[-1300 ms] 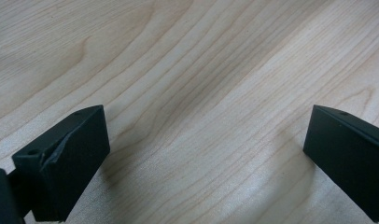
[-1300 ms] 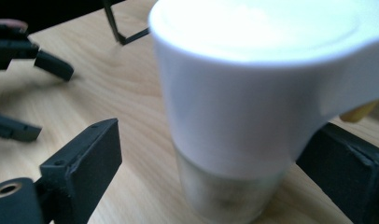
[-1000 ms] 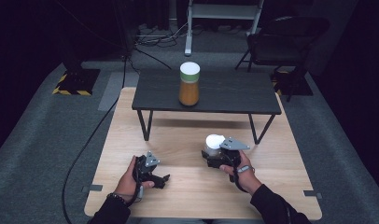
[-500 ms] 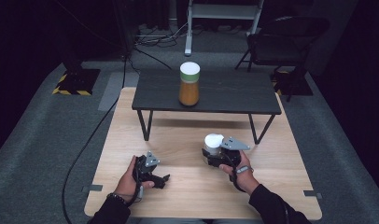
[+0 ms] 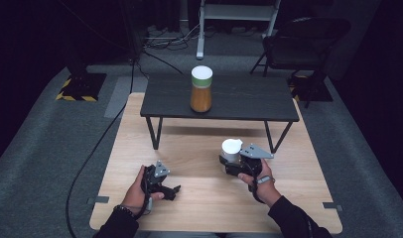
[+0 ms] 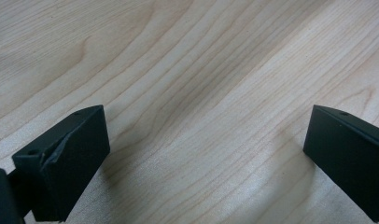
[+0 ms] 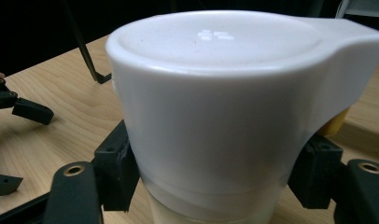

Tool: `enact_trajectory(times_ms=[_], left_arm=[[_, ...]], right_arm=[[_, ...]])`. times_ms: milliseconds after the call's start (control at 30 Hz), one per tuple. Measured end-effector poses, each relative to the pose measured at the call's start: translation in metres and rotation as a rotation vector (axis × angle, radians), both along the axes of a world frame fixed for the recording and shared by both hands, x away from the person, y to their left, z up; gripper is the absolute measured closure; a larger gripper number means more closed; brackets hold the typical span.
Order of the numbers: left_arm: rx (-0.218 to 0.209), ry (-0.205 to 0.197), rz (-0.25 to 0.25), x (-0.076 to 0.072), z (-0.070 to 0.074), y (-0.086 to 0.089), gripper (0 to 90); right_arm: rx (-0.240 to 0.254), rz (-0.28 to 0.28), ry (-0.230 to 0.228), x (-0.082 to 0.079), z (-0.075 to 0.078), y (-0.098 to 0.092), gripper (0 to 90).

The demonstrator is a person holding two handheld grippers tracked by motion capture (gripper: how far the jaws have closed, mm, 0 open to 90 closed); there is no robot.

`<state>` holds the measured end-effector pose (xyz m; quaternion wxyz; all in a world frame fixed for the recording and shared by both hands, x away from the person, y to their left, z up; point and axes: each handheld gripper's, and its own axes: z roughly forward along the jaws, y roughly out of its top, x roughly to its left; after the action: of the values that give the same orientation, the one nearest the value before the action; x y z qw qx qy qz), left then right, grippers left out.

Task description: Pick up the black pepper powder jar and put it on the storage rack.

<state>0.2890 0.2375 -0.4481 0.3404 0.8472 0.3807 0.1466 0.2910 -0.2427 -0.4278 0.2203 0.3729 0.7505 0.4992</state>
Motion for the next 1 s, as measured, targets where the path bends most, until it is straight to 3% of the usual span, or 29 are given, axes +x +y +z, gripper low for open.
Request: enact_trajectory(times_ms=[533, 1000], left_arm=[[0.001, 0.0, 0.0, 0.0, 0.0, 0.0, 0.4], [0.001, -0.001, 0.0, 0.0, 0.0, 0.0, 0.4]], right_arm=[[0.005, -0.056, -0.067, -0.021, 0.028, -0.013, 30.2], [-0.022, -0.101, -0.1, -0.03, 0.071, -0.022, 30.3]])
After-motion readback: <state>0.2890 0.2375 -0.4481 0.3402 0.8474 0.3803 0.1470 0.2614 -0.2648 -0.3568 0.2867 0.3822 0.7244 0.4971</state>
